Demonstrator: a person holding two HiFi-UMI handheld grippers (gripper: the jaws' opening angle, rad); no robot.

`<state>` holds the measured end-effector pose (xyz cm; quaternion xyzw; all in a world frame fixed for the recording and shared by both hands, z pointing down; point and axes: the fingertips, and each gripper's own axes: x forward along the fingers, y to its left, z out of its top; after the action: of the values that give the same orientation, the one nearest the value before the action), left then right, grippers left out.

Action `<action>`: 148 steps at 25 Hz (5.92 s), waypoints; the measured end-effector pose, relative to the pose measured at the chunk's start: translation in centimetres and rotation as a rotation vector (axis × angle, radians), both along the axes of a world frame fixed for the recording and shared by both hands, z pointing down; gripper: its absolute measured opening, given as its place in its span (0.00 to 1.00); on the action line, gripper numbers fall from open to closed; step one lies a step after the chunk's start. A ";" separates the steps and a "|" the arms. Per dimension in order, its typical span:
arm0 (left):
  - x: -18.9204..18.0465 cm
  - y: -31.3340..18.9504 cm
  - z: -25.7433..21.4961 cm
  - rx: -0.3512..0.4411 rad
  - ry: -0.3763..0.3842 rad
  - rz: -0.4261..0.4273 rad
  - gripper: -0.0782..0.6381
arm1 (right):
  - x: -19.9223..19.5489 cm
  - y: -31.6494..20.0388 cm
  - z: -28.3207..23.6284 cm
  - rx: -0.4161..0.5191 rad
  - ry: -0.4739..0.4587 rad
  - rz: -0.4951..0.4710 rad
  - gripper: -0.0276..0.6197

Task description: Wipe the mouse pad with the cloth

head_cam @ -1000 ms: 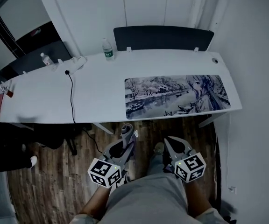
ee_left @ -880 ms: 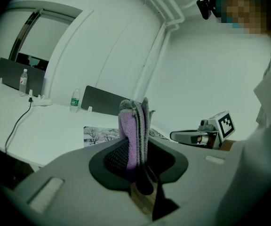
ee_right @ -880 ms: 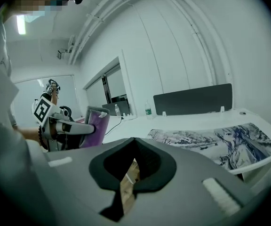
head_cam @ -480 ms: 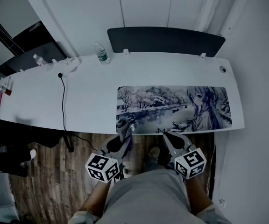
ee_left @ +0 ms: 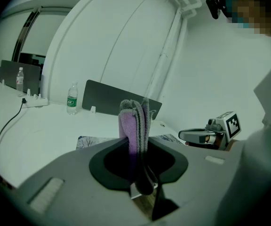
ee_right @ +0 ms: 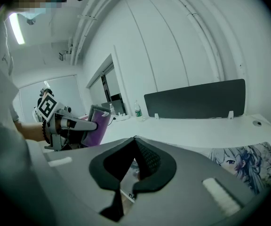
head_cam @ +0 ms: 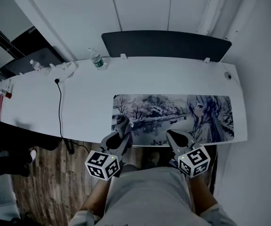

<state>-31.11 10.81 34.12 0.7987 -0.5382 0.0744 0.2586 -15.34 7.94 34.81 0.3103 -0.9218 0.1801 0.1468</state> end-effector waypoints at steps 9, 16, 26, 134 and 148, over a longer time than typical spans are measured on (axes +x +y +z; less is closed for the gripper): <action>-3.5 -1.1 1.8 -0.096 0.015 -0.075 0.26 | -2.7 -2.1 0.8 -0.032 -0.001 -0.046 0.05; -7.6 -3.5 3.9 -0.173 -0.029 -0.078 0.26 | -4.5 -3.7 1.7 -0.071 0.021 -0.007 0.05; -12.2 -6.9 6.9 -0.289 -0.087 -0.026 0.26 | -6.9 -5.9 2.0 -0.083 0.045 0.046 0.05; 13.1 -20.2 21.9 -0.792 -0.251 0.083 0.25 | 17.7 -9.9 11.3 -0.270 0.035 -0.026 0.05; 23.8 -22.3 22.0 -0.792 -0.234 0.161 0.25 | 24.4 -11.4 11.3 -0.264 -0.001 0.020 0.05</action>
<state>-7.27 -11.49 56.07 0.6632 -0.4295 0.3857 0.4764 9.07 -3.45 46.13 0.2976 -0.8869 0.3016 0.1842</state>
